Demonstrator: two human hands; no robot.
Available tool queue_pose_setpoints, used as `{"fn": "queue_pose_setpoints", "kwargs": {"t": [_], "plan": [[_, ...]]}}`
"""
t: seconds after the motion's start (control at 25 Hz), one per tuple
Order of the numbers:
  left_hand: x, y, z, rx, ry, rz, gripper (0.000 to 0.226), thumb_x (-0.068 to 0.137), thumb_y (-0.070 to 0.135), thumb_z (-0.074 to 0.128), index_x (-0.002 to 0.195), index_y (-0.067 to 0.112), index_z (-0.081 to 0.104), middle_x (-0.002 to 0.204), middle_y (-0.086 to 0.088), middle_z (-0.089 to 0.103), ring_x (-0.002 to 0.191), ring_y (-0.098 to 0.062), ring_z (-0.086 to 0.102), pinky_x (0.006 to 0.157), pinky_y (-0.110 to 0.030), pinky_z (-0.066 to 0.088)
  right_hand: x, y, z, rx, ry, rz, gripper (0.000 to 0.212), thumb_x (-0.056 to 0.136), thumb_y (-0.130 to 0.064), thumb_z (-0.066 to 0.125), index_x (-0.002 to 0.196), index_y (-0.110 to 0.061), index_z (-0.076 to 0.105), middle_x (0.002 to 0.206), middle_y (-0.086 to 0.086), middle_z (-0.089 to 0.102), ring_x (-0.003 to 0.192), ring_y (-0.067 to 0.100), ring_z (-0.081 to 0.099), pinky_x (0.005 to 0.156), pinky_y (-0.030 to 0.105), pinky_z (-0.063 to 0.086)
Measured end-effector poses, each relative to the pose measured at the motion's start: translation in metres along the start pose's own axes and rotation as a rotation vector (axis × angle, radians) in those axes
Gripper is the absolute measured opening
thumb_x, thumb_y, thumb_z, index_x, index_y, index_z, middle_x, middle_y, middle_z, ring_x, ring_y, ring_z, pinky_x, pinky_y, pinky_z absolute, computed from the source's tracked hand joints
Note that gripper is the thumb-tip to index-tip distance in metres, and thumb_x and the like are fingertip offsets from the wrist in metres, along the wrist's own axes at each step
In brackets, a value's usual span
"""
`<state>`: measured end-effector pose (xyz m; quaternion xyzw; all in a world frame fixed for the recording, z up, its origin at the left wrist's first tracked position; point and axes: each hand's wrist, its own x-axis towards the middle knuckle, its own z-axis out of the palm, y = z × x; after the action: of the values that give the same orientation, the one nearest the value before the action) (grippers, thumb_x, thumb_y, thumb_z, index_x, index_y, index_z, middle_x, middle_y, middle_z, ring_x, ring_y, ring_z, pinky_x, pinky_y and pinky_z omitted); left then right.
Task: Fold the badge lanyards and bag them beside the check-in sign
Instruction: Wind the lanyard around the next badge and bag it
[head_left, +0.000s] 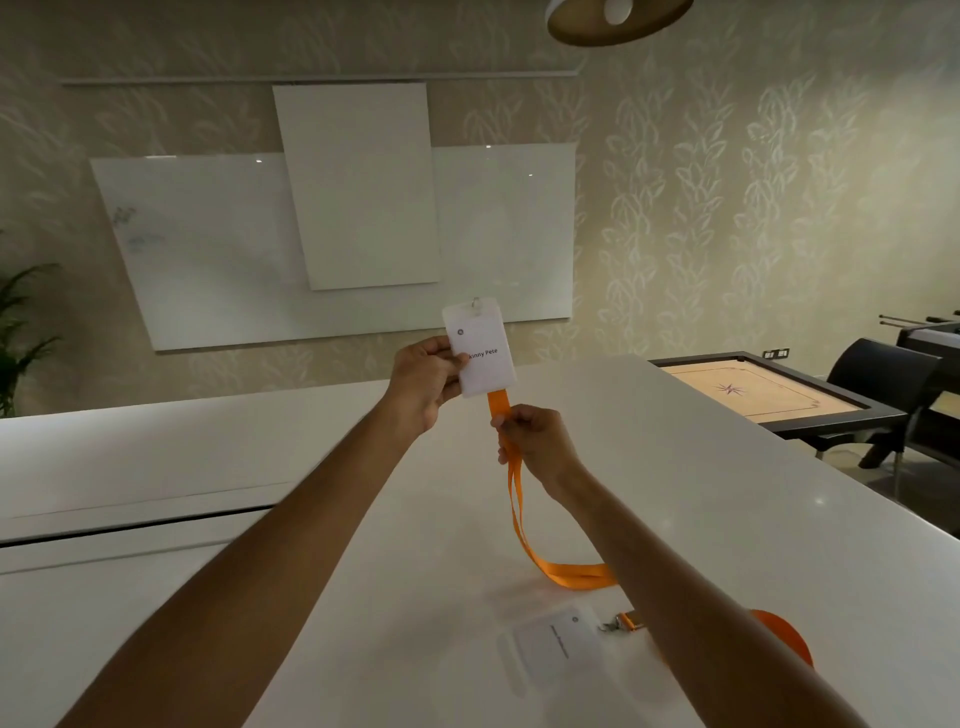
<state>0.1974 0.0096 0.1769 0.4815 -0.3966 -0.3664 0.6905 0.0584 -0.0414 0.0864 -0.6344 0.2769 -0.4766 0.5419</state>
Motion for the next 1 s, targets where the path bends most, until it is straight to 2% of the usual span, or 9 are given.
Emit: {"fn": "queue_pose_setpoints", "kwargs": {"t": [0.12, 0.28, 0.4, 0.52, 0.6, 0.8, 0.92, 1.0], "plan": [[0.008, 0.006, 0.000, -0.049, 0.045, 0.023, 0.027, 0.086, -0.010, 0.055, 0.105, 0.007, 0.064, 0.110, -0.011, 0.067, 0.099, -0.026, 0.066, 0.073, -0.037, 0.058, -0.006, 0.006, 0.007, -0.116, 0.003, -0.011, 0.016, 0.089, -0.017, 0.063, 0.080, -0.005, 0.069, 0.058, 0.003, 0.057, 0.049, 0.014, 0.050, 0.049, 0.026, 0.046], [0.020, 0.016, -0.004, -0.071, 0.116, 0.048, 0.025, 0.086, -0.010, 0.055, 0.100, 0.009, 0.064, 0.108, -0.009, 0.067, 0.098, -0.025, 0.066, 0.073, -0.039, 0.058, -0.017, 0.009, 0.012, -0.312, -0.016, -0.053, 0.023, 0.088, -0.033, 0.064, 0.077, -0.014, 0.068, 0.058, -0.005, 0.061, 0.051, 0.009, 0.054, 0.054, 0.026, 0.047], [0.029, 0.027, -0.011, -0.062, 0.170, 0.064, 0.024, 0.085, -0.010, 0.057, 0.092, 0.011, 0.065, 0.102, -0.008, 0.068, 0.097, -0.025, 0.066, 0.072, -0.038, 0.058, -0.028, 0.004, 0.016, -0.362, -0.044, -0.097, 0.026, 0.090, -0.032, 0.062, 0.076, -0.011, 0.068, 0.056, -0.007, 0.062, 0.051, 0.004, 0.055, 0.054, 0.021, 0.046], [0.039, 0.039, -0.020, -0.048, 0.215, 0.080, 0.024, 0.085, -0.010, 0.057, 0.099, 0.007, 0.065, 0.106, -0.010, 0.067, 0.096, -0.025, 0.066, 0.071, -0.038, 0.057, -0.043, -0.005, 0.021, -0.327, -0.094, -0.117, 0.020, 0.092, -0.023, 0.061, 0.076, -0.015, 0.070, 0.055, -0.011, 0.061, 0.049, 0.002, 0.055, 0.051, 0.016, 0.045], [0.043, 0.044, -0.026, -0.036, 0.228, 0.087, 0.026, 0.085, -0.010, 0.057, 0.105, 0.005, 0.064, 0.107, -0.010, 0.066, 0.096, -0.025, 0.066, 0.071, -0.038, 0.057, -0.054, -0.011, 0.023, -0.314, -0.137, -0.131, 0.023, 0.093, -0.018, 0.059, 0.072, -0.023, 0.068, 0.054, -0.017, 0.060, 0.046, 0.001, 0.053, 0.050, 0.014, 0.043], [0.044, 0.044, -0.033, 0.008, 0.253, 0.087, 0.023, 0.085, -0.010, 0.058, 0.098, 0.008, 0.065, 0.104, -0.009, 0.067, 0.088, -0.022, 0.066, 0.064, -0.034, 0.056, -0.078, -0.032, 0.023, -0.329, -0.212, -0.157, 0.029, 0.093, -0.024, 0.059, 0.065, -0.016, 0.060, 0.053, -0.010, 0.056, 0.045, 0.004, 0.050, 0.049, 0.015, 0.044], [0.045, 0.039, -0.035, 0.023, 0.273, 0.091, 0.023, 0.086, -0.009, 0.057, 0.098, 0.007, 0.065, 0.106, -0.010, 0.066, 0.089, -0.023, 0.066, 0.070, -0.037, 0.057, -0.091, -0.044, 0.020, -0.328, -0.238, -0.167, 0.034, 0.093, -0.024, 0.059, 0.060, -0.022, 0.057, 0.050, -0.010, 0.054, 0.045, 0.006, 0.049, 0.050, 0.016, 0.043], [0.046, 0.038, -0.037, 0.029, 0.295, 0.096, 0.023, 0.086, -0.009, 0.057, 0.101, 0.006, 0.065, 0.108, -0.011, 0.066, 0.094, -0.025, 0.065, 0.075, -0.040, 0.056, -0.098, -0.048, 0.015, -0.359, -0.248, -0.164, 0.033, 0.092, -0.027, 0.059, 0.063, -0.014, 0.057, 0.054, -0.006, 0.055, 0.049, 0.010, 0.053, 0.054, 0.020, 0.047]]}}
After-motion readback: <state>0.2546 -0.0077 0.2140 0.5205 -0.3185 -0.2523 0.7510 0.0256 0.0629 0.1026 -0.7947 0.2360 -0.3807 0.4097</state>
